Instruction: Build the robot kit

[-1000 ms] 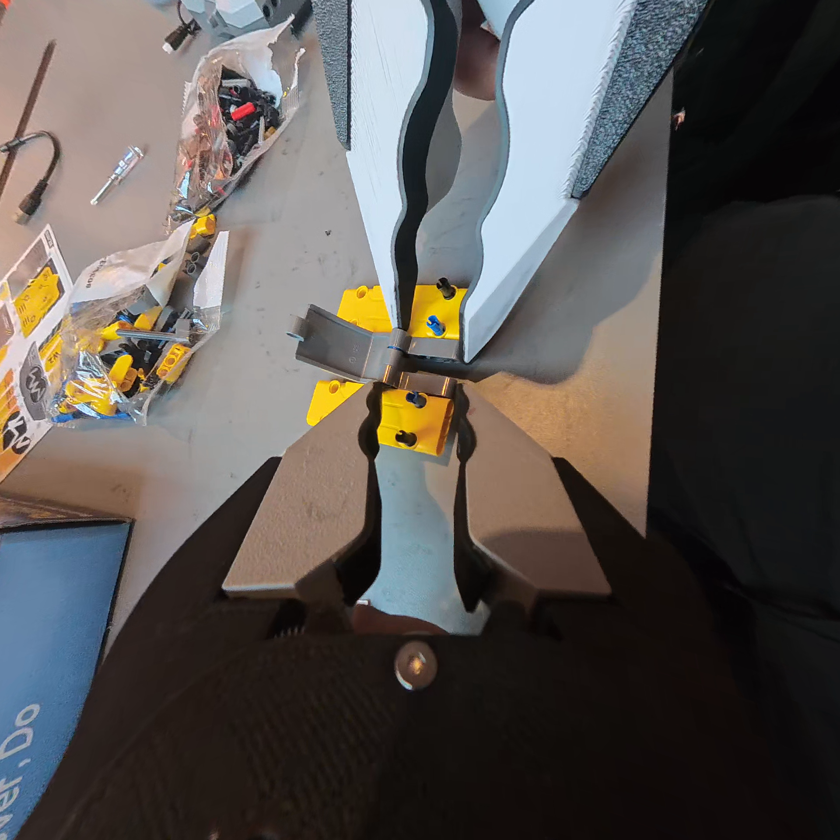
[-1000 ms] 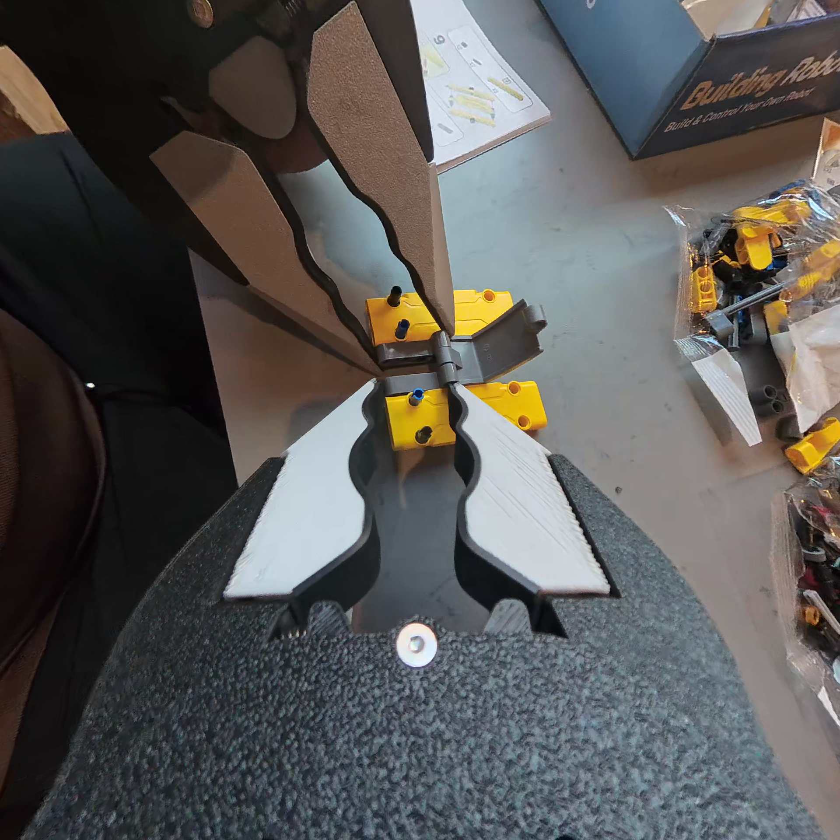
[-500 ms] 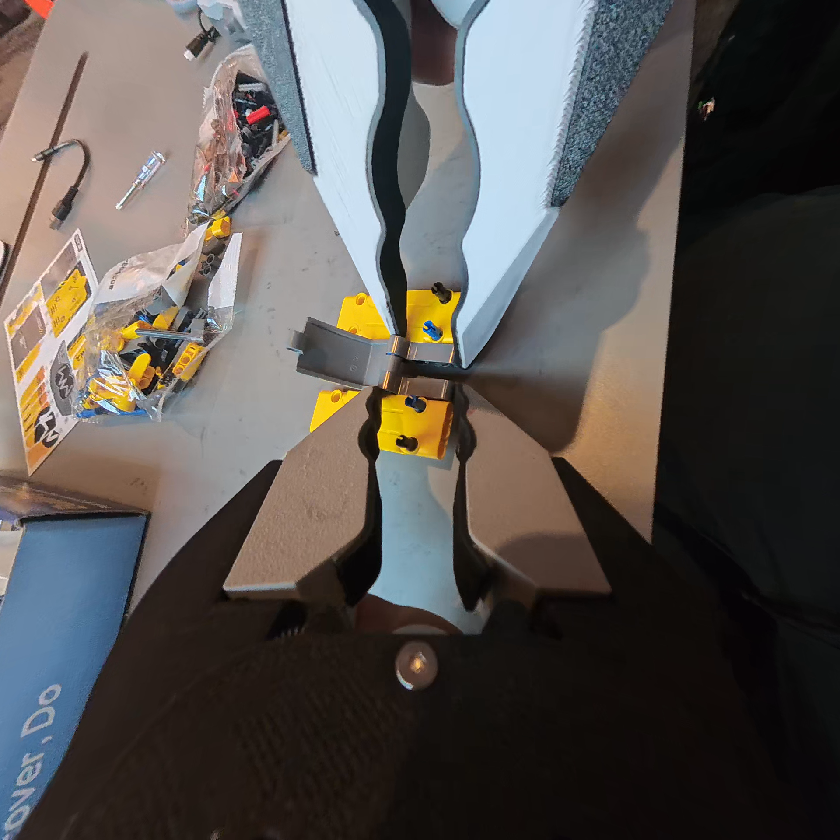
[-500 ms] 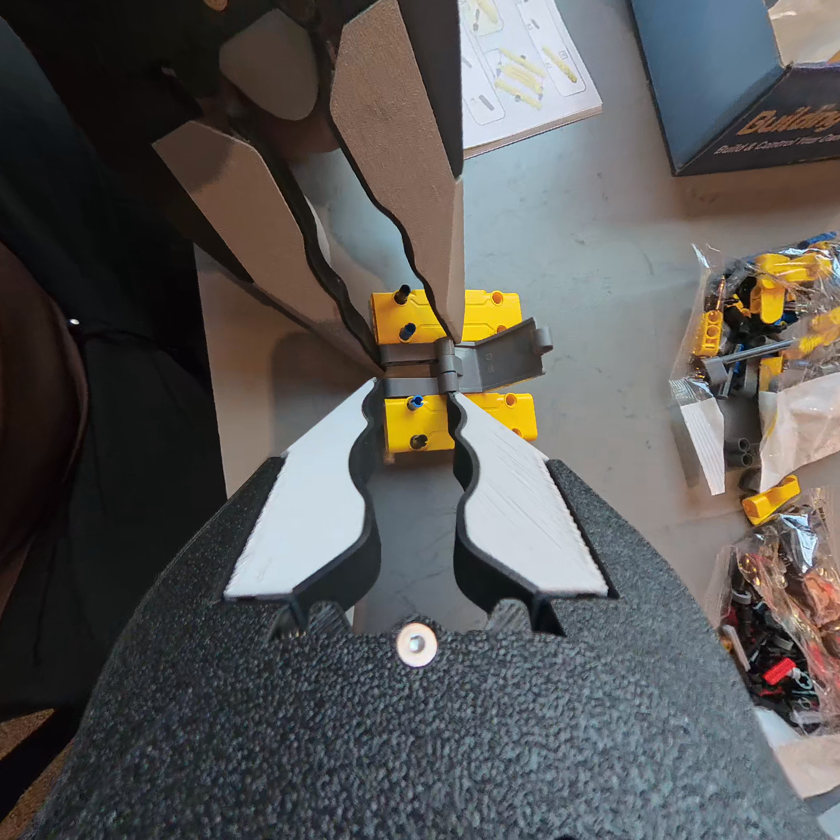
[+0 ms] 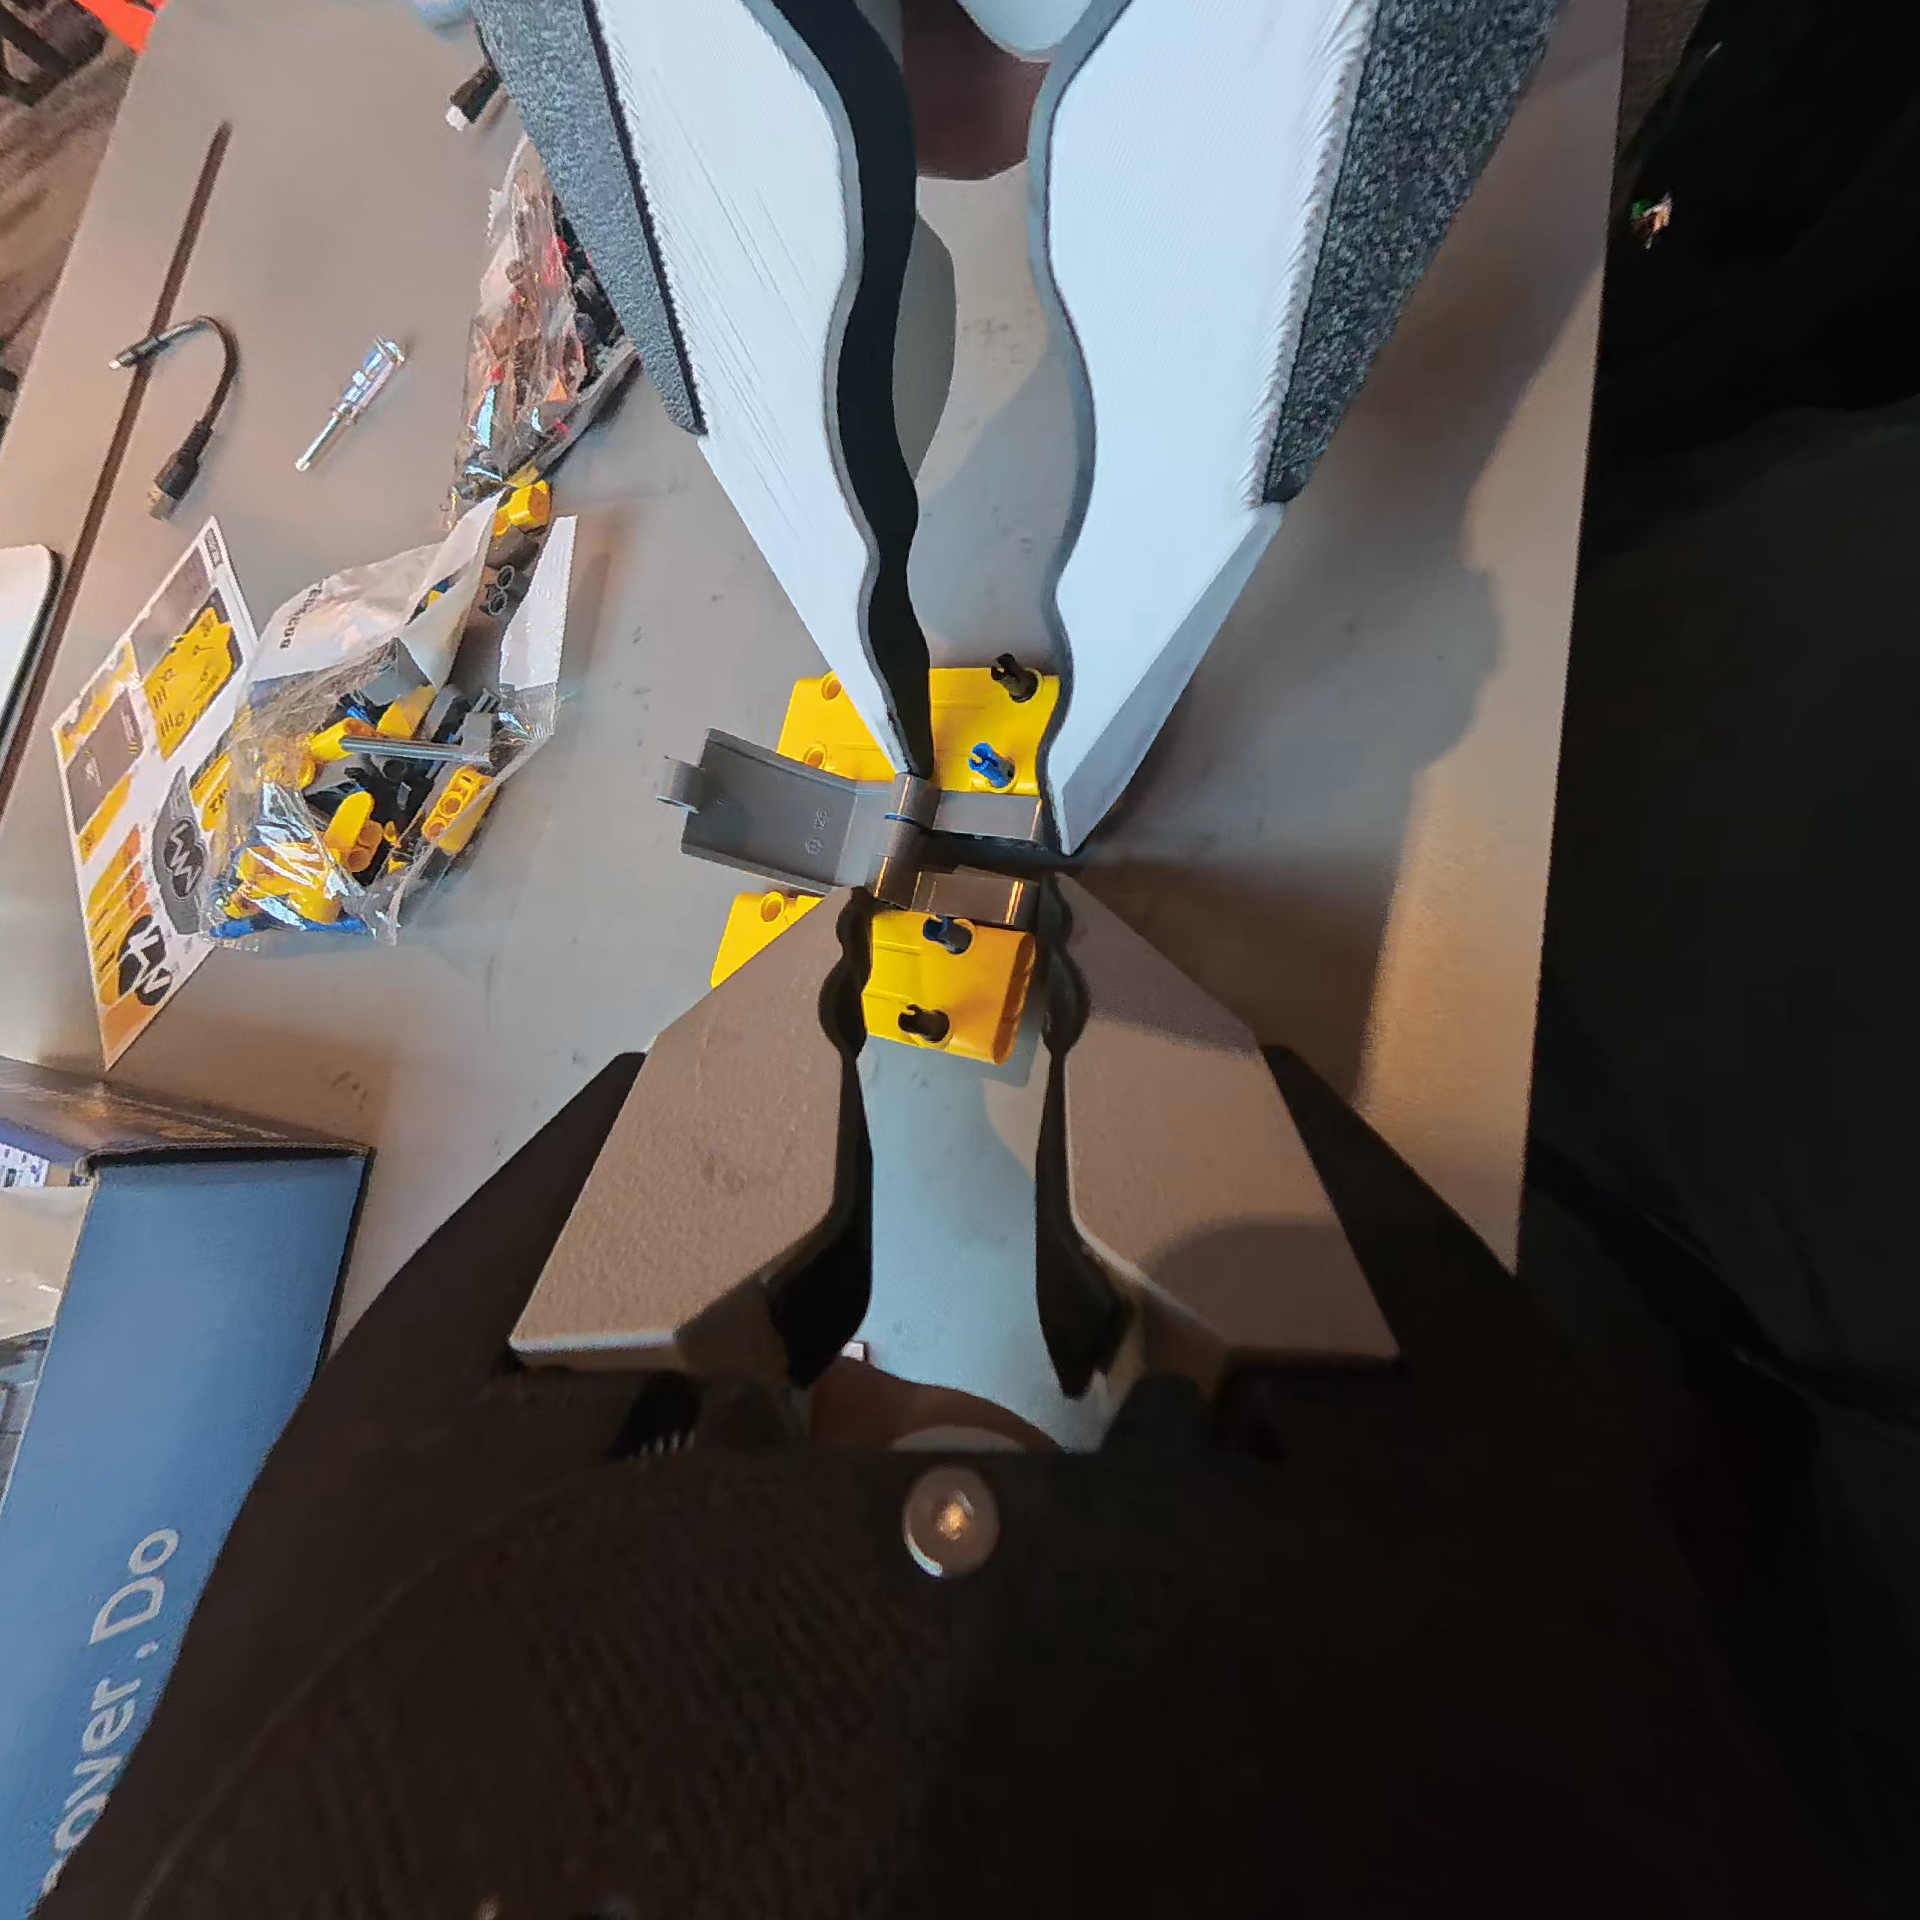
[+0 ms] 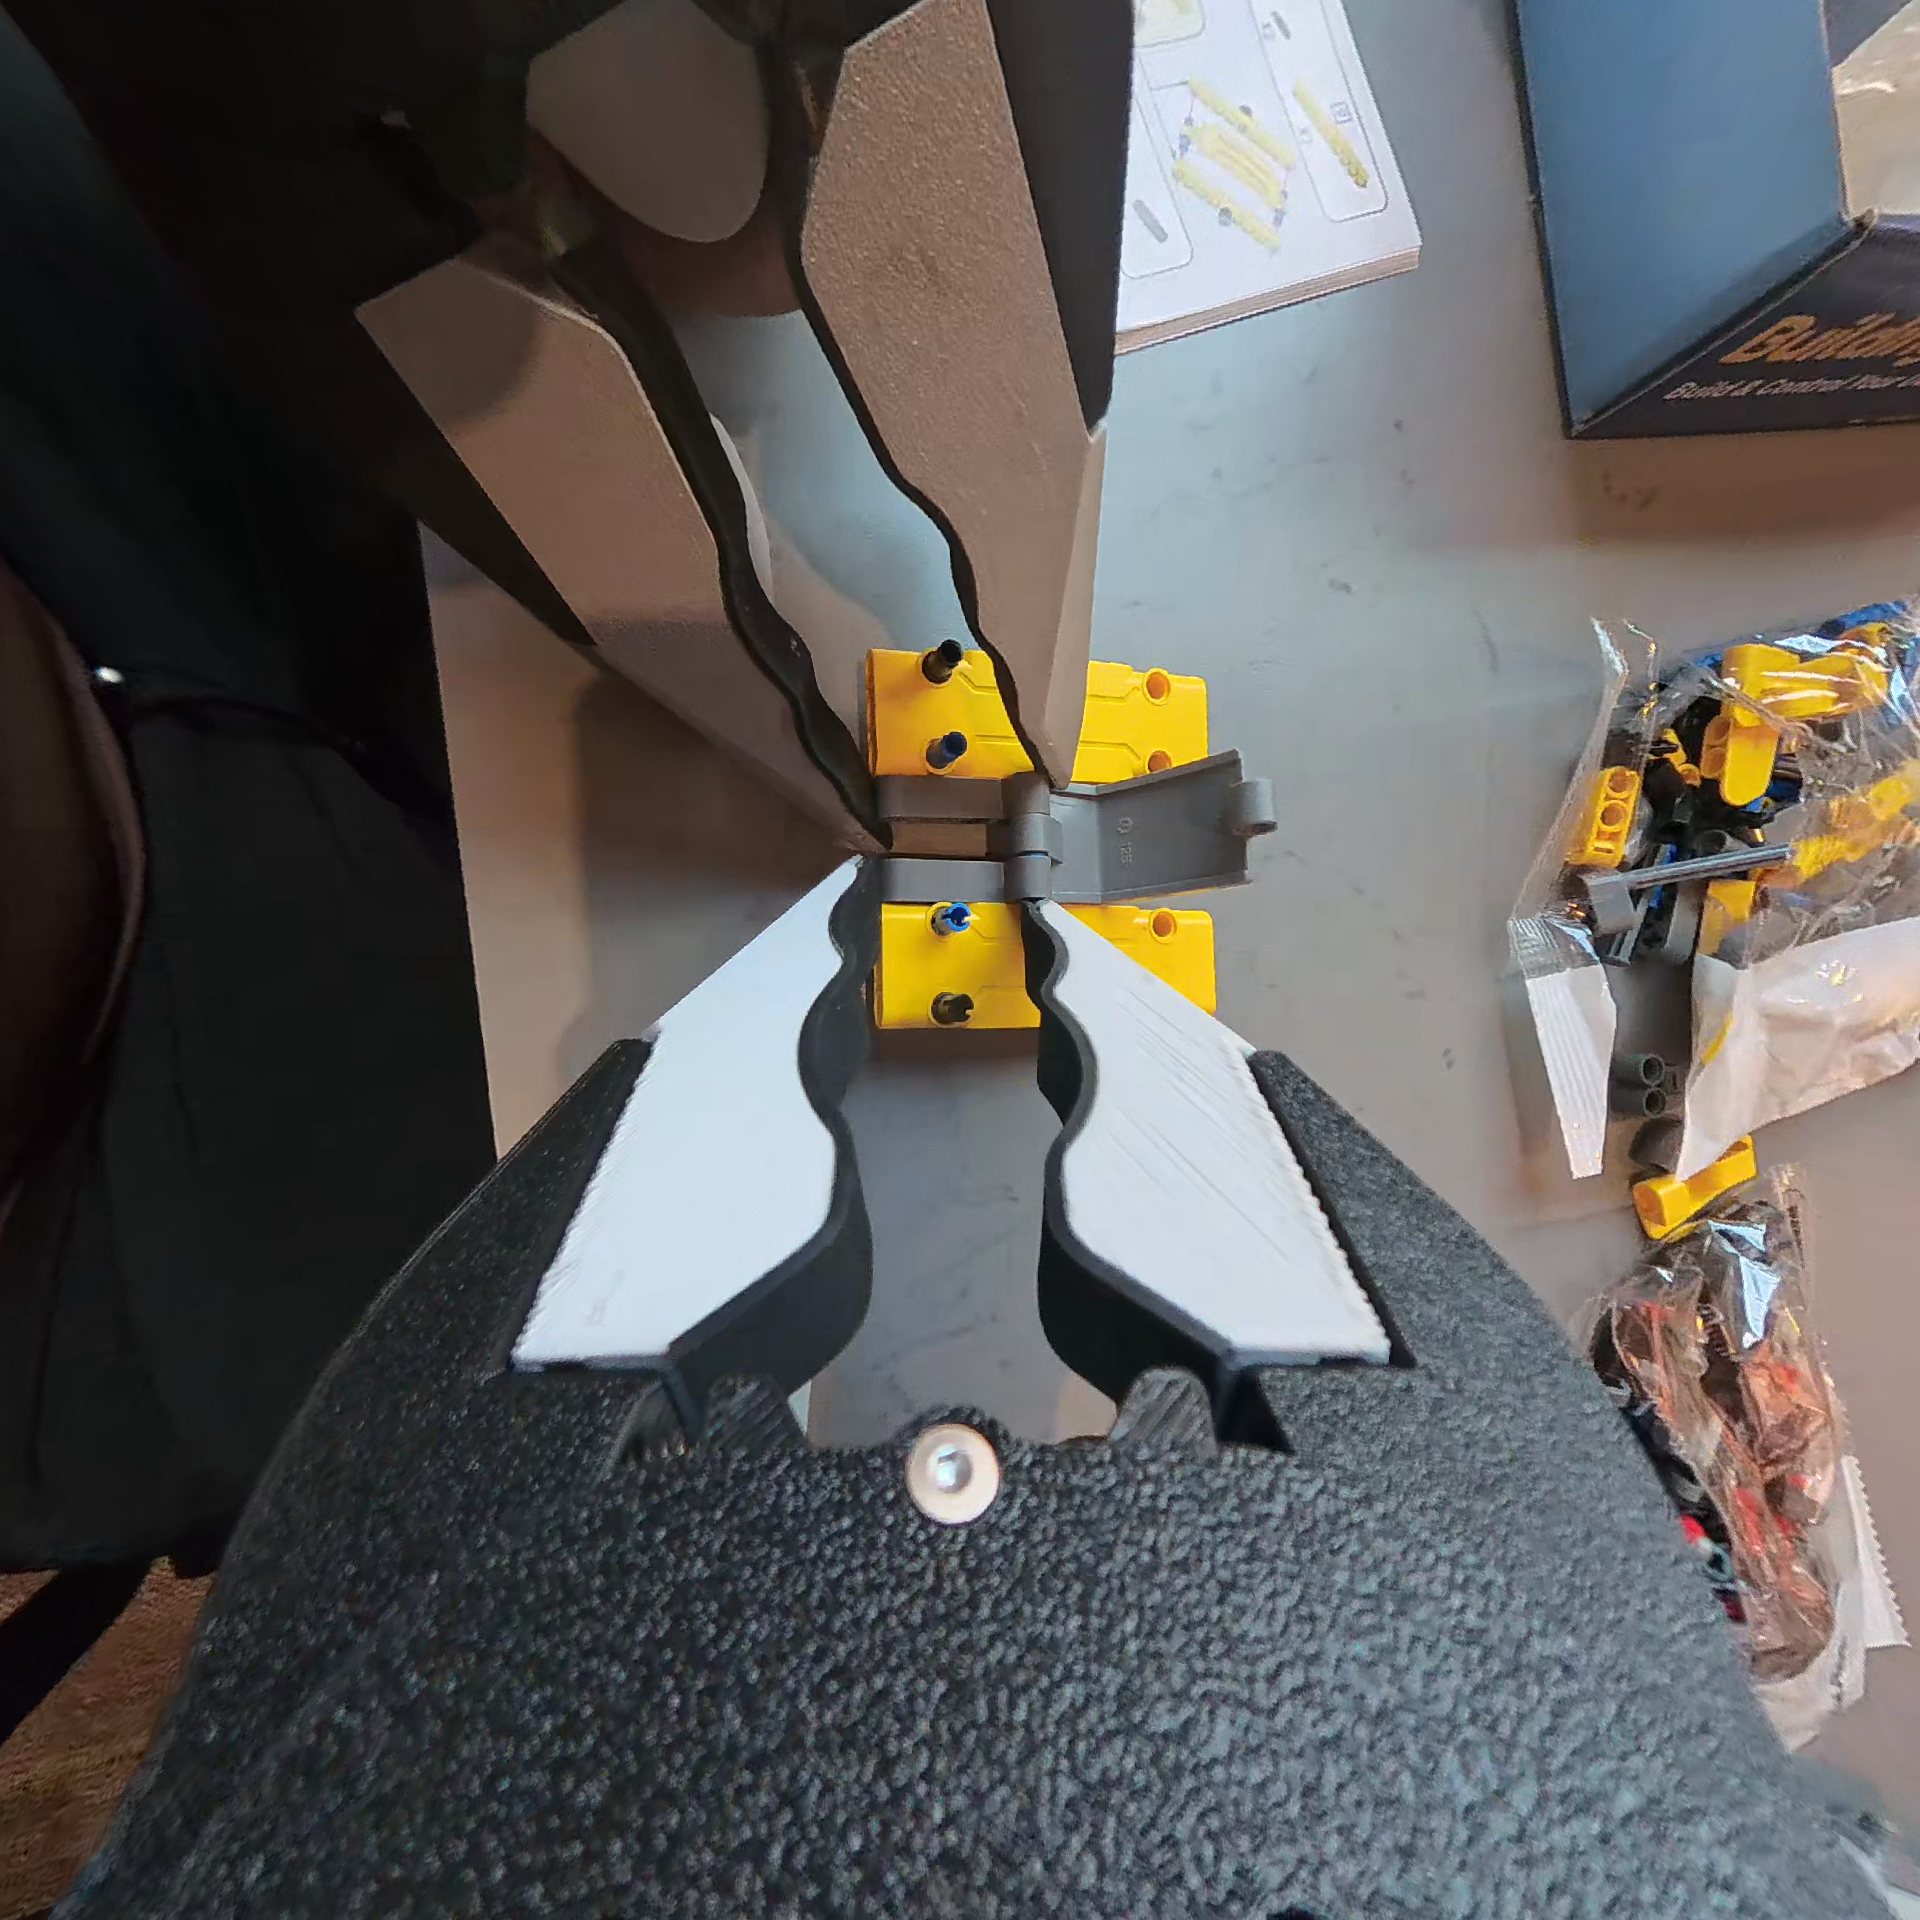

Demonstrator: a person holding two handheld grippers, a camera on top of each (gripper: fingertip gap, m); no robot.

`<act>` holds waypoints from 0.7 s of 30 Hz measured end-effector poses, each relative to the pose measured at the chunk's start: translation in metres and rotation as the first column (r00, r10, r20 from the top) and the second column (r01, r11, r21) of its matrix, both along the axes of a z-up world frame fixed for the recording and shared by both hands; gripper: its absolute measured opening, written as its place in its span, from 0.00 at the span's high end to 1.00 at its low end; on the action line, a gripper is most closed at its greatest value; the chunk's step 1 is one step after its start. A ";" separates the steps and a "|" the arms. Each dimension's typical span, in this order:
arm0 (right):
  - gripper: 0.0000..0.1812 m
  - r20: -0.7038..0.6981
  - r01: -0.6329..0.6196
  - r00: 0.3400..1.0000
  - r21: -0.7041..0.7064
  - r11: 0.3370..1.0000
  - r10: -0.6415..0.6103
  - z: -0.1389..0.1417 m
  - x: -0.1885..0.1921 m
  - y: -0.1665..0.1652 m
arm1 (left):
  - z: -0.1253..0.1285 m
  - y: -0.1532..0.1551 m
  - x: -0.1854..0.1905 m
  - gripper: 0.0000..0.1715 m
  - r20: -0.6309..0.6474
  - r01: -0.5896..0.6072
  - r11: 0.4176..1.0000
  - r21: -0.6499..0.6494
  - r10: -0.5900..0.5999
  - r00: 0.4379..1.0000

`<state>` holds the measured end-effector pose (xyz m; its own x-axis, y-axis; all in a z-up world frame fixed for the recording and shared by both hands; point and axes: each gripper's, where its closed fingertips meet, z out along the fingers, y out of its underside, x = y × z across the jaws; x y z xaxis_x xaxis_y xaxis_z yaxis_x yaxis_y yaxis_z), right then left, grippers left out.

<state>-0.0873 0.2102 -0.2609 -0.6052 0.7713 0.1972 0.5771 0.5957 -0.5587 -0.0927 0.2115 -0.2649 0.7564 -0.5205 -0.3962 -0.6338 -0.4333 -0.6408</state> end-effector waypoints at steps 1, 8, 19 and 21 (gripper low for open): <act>0.87 0.002 0.012 1.000 -0.013 1.000 -0.012 0.000 0.000 0.000 | 0.000 0.000 0.000 0.84 0.007 0.003 1.000 0.001 -0.003 1.000; 0.77 -0.095 0.145 0.983 -0.122 0.982 -0.157 0.001 0.002 0.002 | 0.014 0.000 0.005 0.65 0.162 -0.031 0.998 0.059 0.021 0.987; 0.72 -0.060 0.295 0.946 -0.239 0.925 -0.318 -0.005 0.025 0.018 | 0.001 -0.007 -0.006 0.60 0.233 -0.214 0.970 -0.115 0.236 0.944; 0.73 -0.067 0.264 0.955 -0.255 0.930 -0.289 -0.007 0.021 0.008 | 0.001 -0.005 -0.001 0.58 0.274 -0.198 0.970 -0.140 0.231 0.934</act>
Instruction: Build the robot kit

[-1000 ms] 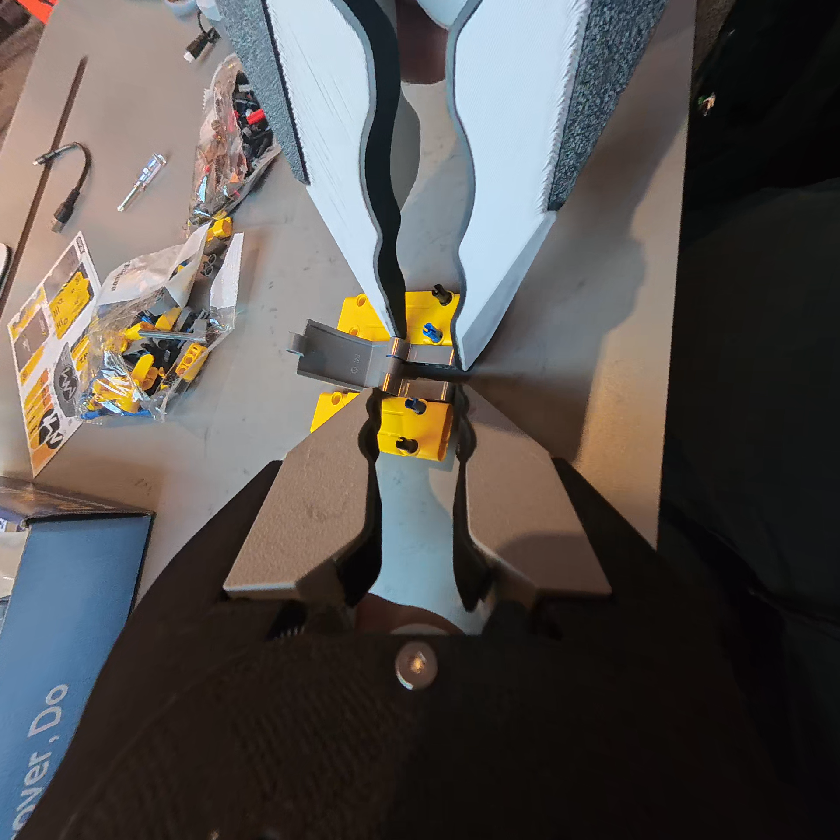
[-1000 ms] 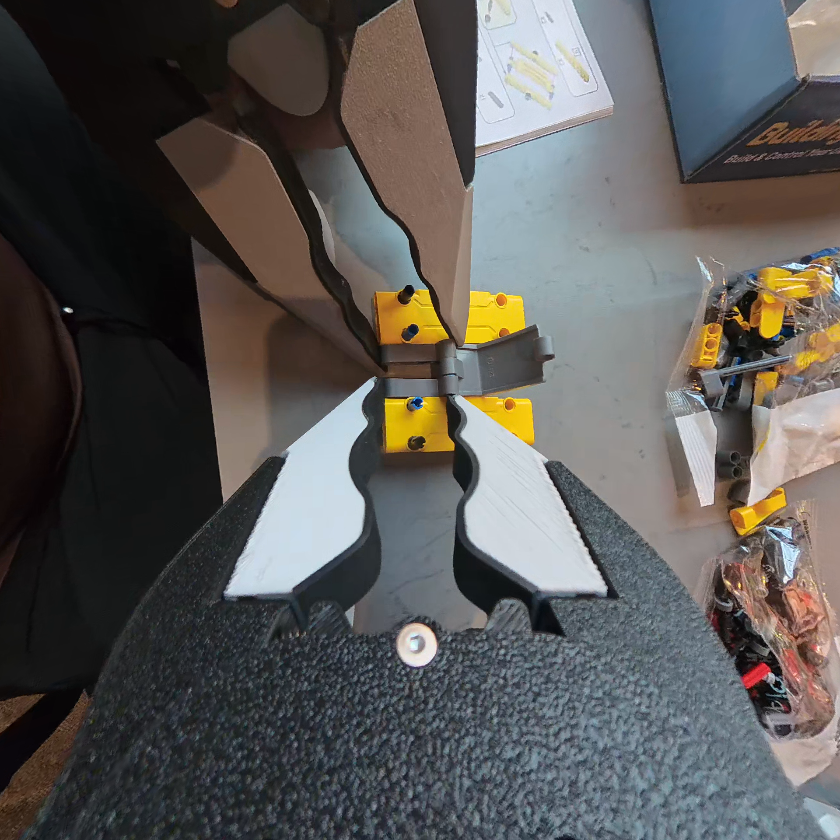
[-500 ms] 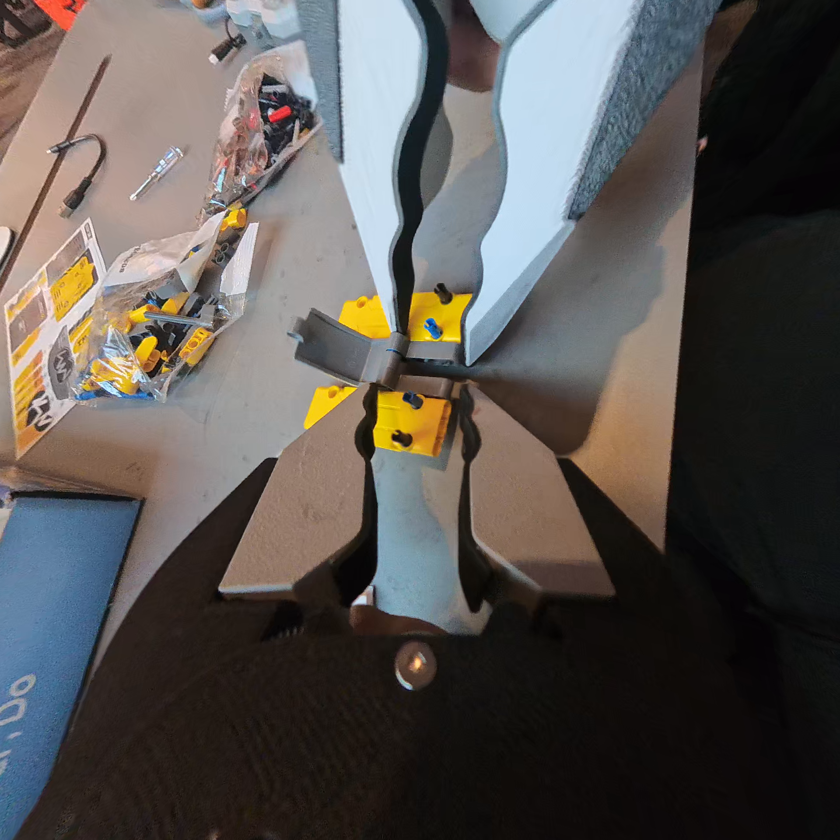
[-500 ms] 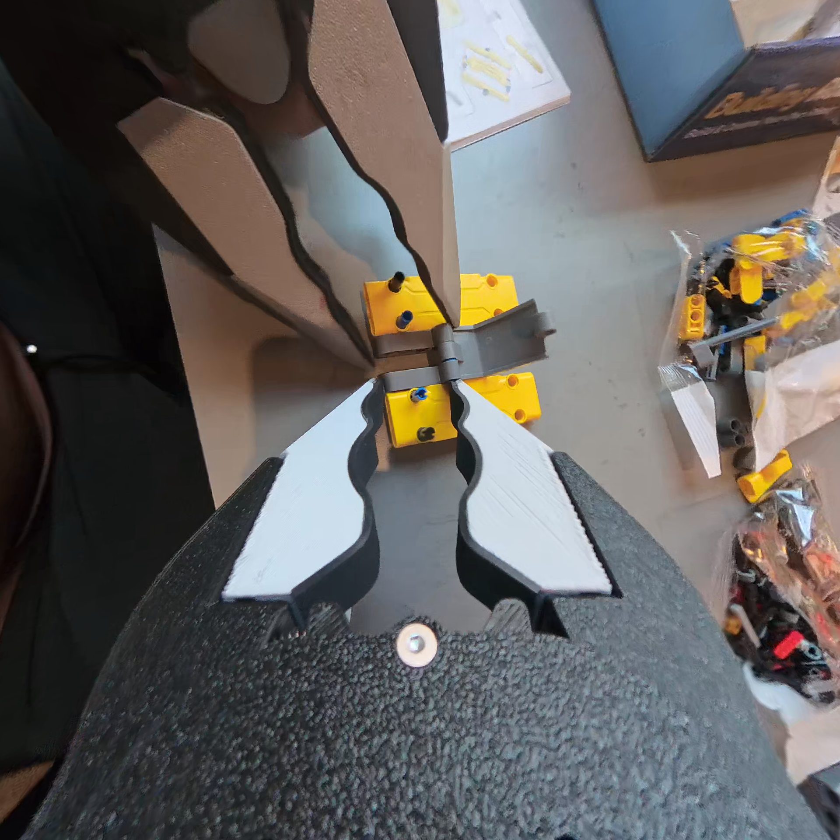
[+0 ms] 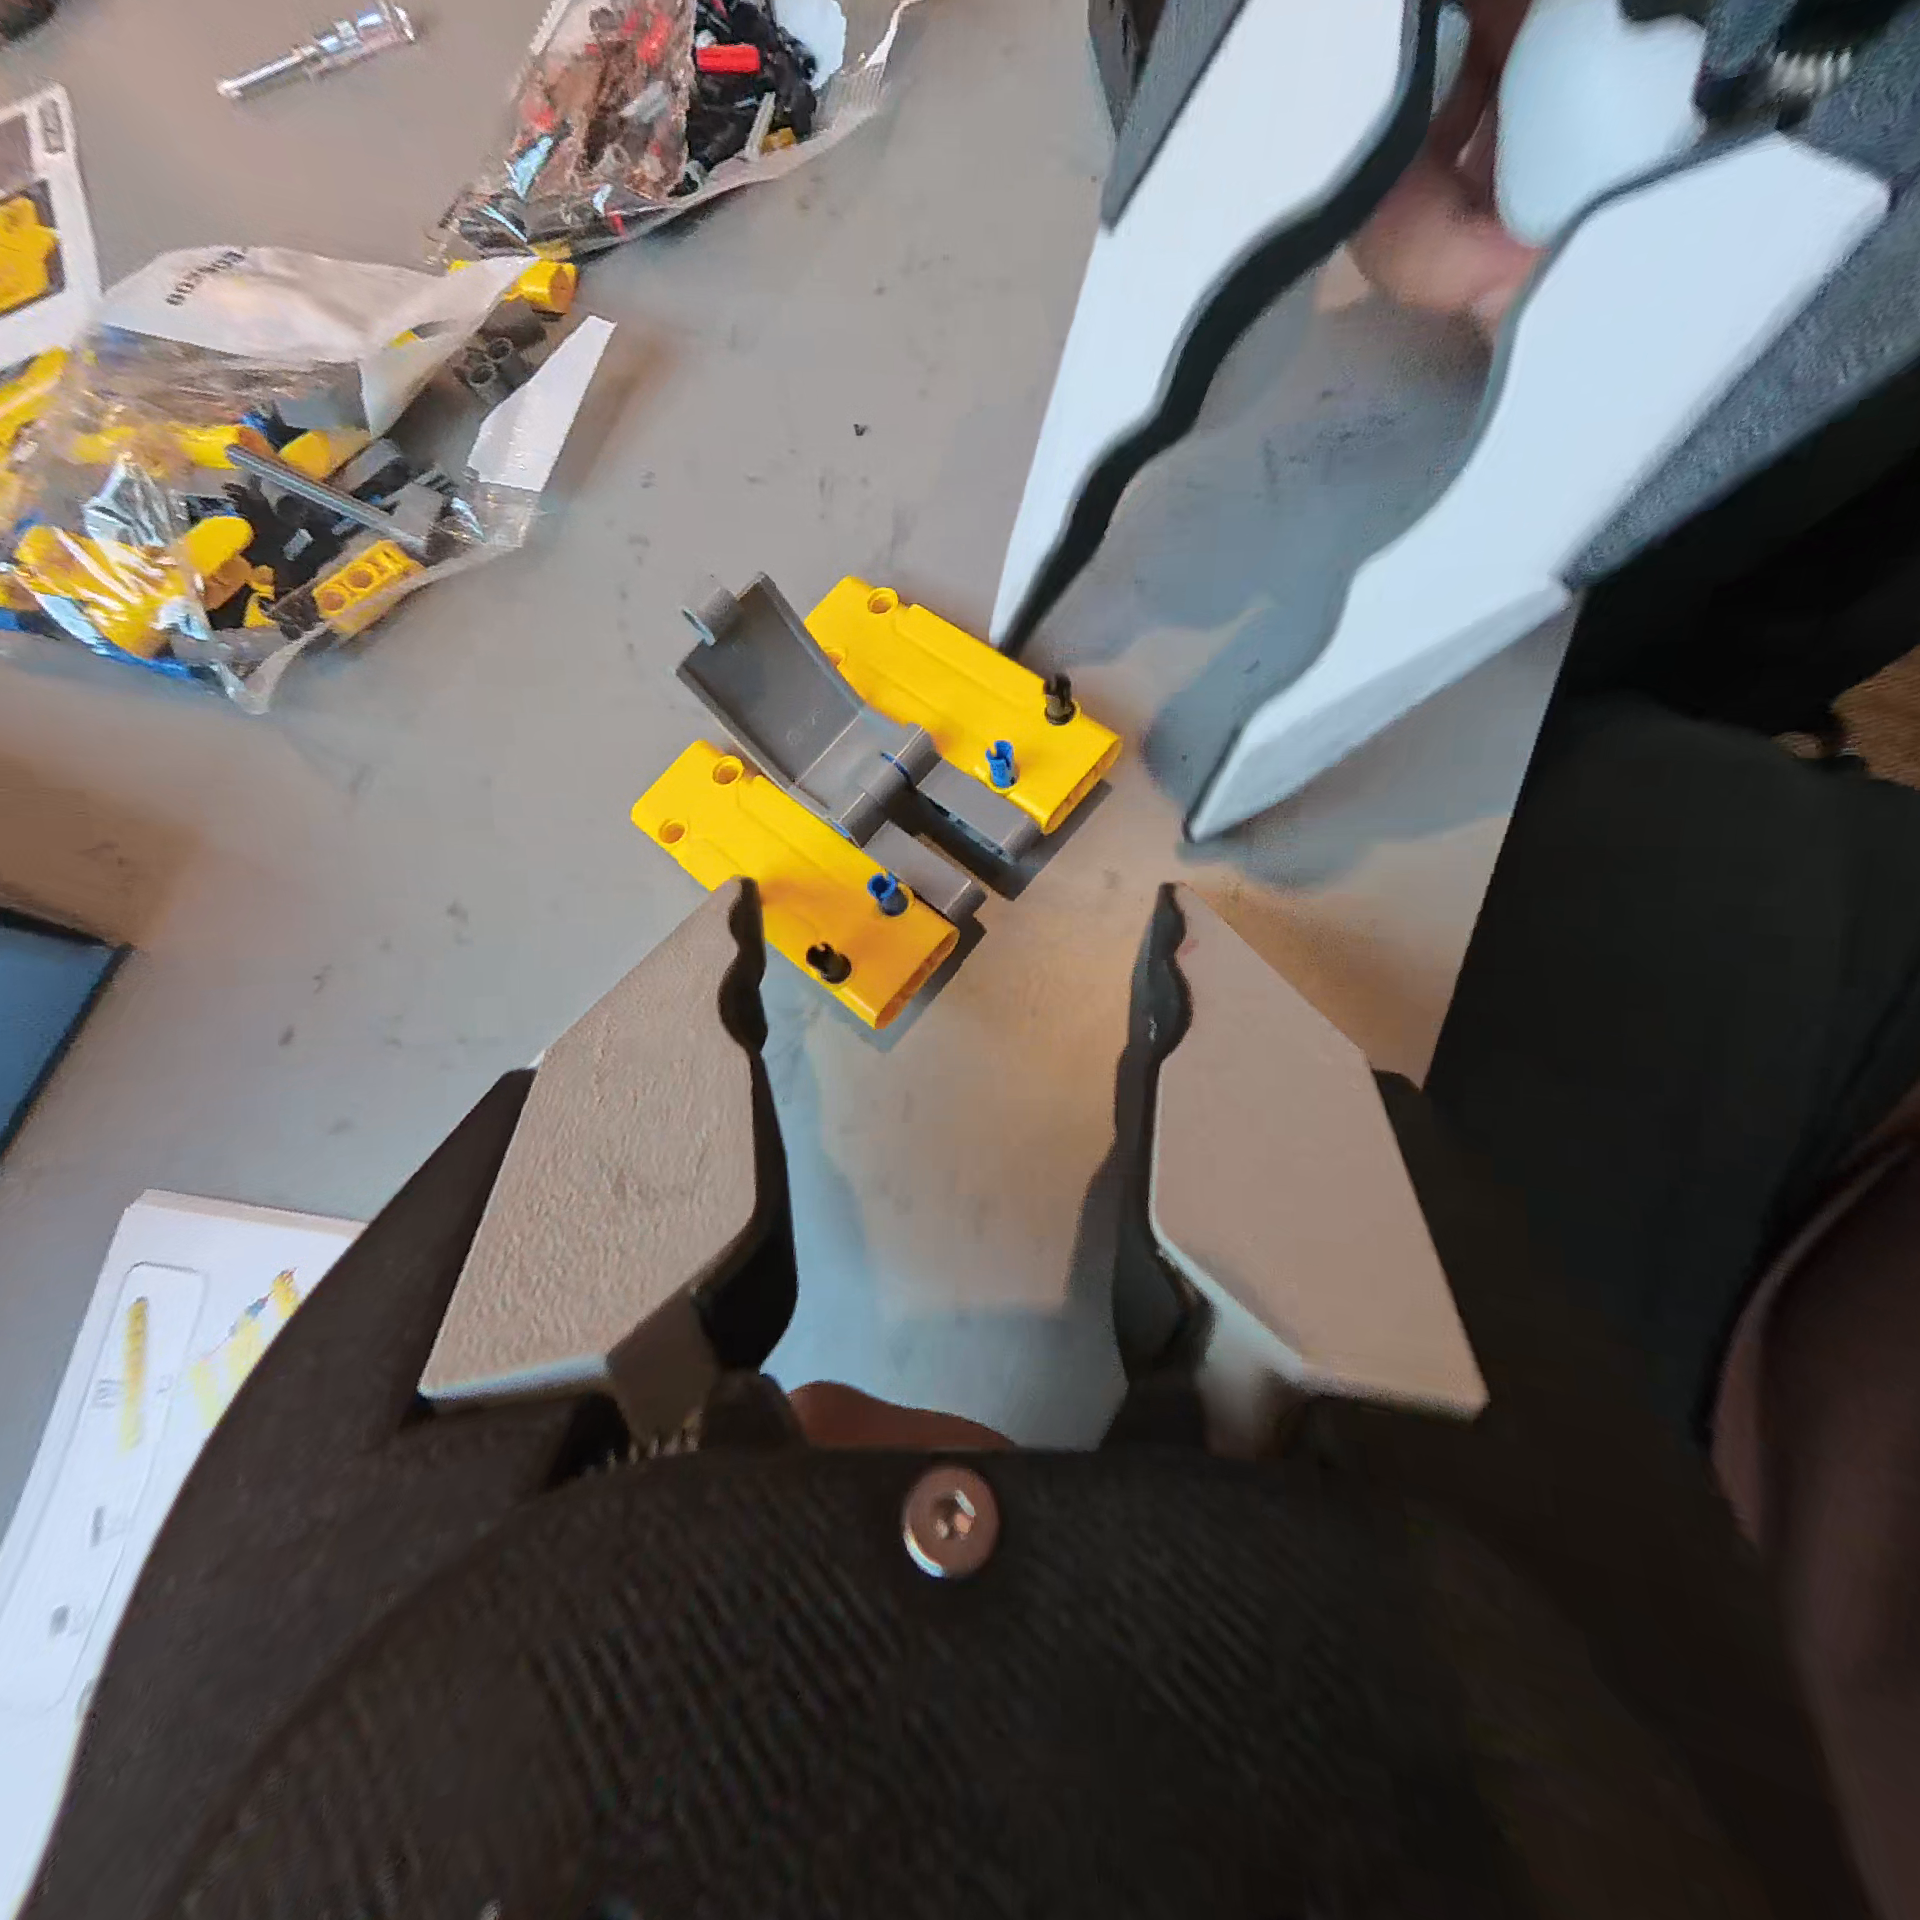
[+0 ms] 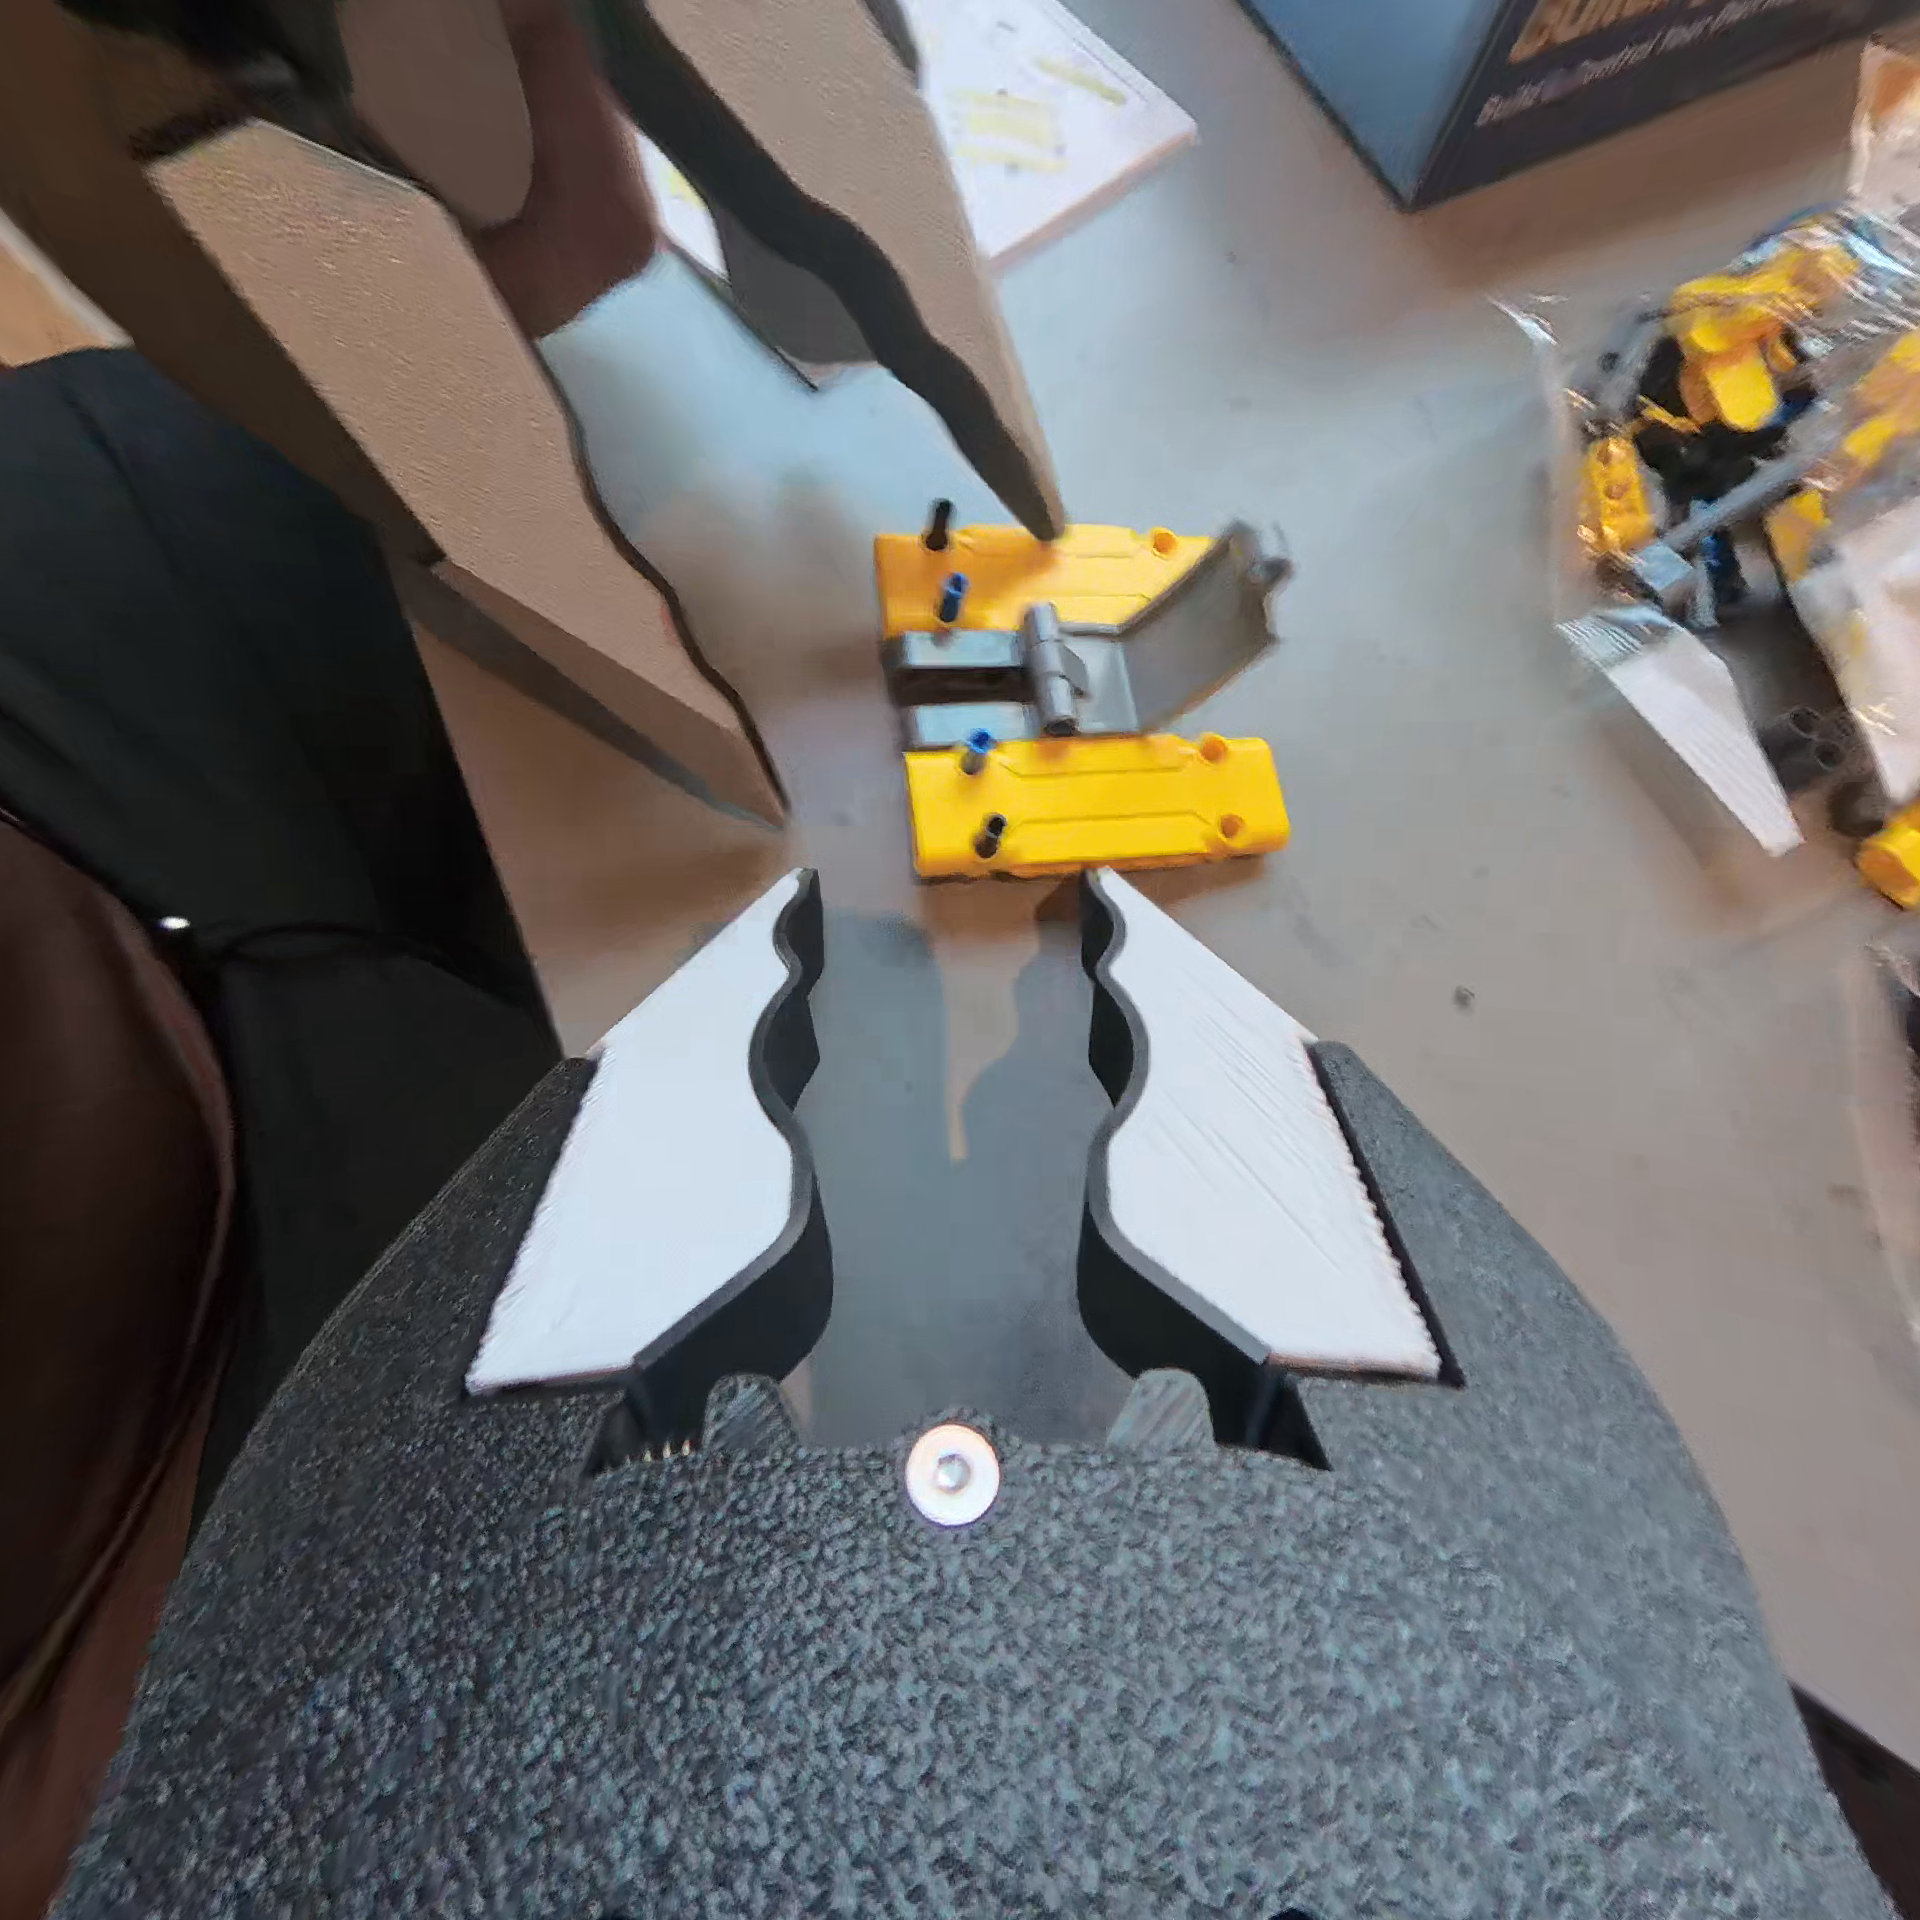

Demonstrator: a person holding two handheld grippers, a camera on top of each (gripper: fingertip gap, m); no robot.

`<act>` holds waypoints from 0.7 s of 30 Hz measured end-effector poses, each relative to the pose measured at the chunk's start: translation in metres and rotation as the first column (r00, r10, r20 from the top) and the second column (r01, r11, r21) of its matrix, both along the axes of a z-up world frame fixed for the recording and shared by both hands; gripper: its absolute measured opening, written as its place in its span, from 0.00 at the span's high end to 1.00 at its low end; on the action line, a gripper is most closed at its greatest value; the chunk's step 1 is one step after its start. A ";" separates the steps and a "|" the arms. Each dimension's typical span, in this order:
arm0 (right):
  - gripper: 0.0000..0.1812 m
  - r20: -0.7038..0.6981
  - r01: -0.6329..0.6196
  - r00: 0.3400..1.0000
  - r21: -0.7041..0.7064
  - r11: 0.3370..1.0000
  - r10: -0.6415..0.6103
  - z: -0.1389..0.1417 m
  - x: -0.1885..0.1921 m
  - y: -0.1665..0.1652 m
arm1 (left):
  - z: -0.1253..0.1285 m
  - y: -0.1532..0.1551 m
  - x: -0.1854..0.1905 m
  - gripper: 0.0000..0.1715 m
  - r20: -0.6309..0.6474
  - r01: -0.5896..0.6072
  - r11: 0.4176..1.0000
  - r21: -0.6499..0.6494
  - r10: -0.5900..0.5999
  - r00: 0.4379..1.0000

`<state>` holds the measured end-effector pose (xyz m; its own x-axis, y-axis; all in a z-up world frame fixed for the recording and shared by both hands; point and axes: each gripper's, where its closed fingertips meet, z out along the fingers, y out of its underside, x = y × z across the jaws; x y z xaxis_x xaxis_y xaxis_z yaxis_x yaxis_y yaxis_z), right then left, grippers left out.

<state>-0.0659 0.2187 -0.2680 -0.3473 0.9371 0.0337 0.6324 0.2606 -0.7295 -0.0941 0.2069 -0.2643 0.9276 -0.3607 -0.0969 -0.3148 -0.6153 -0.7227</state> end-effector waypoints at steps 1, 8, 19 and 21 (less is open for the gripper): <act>0.73 -0.011 -0.025 1.000 -0.018 1.000 0.025 0.000 -0.002 -0.008 | 0.000 0.002 -0.001 0.57 0.010 -0.003 1.000 0.001 0.003 1.000; 0.79 -0.037 -0.203 0.979 -0.013 0.979 0.203 0.004 0.009 -0.046 | 0.007 -0.005 -0.008 0.64 -0.030 0.108 0.993 -0.048 -0.110 0.994; 0.81 -0.141 0.031 0.989 -0.043 0.999 -0.036 0.018 -0.008 0.012 | 0.026 -0.037 -0.029 0.59 0.077 -0.157 0.986 0.052 0.153 0.985; 0.81 -0.154 0.031 0.987 -0.058 0.998 -0.040 0.021 -0.009 0.013 | 0.022 -0.044 -0.032 0.59 0.106 -0.198 0.979 0.054 0.192 0.976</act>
